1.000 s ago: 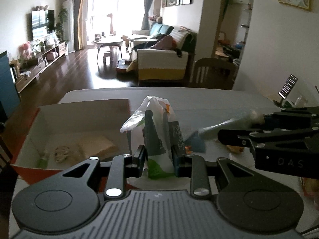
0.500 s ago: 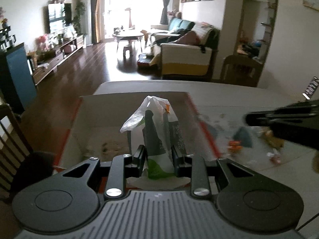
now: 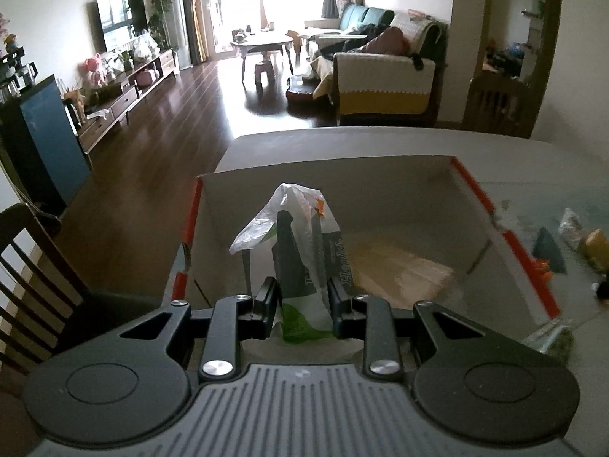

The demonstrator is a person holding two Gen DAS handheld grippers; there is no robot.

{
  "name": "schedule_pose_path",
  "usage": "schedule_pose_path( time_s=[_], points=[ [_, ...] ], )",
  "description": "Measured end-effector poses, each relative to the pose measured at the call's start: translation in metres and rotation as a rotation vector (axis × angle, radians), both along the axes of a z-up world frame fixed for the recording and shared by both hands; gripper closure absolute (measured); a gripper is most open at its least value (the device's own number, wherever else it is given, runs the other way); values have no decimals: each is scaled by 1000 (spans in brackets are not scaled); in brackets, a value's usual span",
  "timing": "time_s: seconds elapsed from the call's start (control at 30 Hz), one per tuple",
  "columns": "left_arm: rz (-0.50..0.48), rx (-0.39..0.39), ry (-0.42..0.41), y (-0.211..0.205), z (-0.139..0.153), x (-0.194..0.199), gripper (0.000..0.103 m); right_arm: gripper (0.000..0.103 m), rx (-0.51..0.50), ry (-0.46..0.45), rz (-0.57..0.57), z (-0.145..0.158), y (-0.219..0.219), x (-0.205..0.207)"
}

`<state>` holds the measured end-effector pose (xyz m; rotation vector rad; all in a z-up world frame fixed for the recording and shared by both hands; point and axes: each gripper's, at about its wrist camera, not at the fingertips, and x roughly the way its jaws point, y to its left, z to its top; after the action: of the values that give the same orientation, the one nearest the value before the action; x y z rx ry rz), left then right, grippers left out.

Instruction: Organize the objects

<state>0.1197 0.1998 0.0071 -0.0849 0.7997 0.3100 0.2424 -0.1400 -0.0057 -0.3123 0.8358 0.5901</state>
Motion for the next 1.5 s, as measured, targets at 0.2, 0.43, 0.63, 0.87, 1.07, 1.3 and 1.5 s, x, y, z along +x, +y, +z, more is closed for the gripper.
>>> schedule_pose_path(
  time_s=[0.2, 0.43, 0.63, 0.87, 1.07, 1.3, 1.5],
  points=[
    [-18, -5, 35, 7, -13, 20, 76, 56, -44, 50, -51, -24, -7, -7],
    [-33, -3, 81, 13, -27, 34, 76, 25, -26, 138, -135, -44, -8, -5],
    [-41, 0, 104, 16, -32, 41, 76, 16, -5, 259, -268, -61, -2, 7],
    [-33, -10, 122, 21, -36, 44, 76, 15, -12, 349, -446, -81, 2, 26],
    [-36, -10, 130, 23, -36, 44, 76, 14, -37, 371, -496, -89, 11, 30],
    [-43, -9, 142, 22, -39, 47, 76, 32, -110, 313, -400, -85, 31, 22],
    [-49, -15, 151, 22, -43, 48, 76, 33, -96, 308, -387, -82, 22, 17]
  ],
)
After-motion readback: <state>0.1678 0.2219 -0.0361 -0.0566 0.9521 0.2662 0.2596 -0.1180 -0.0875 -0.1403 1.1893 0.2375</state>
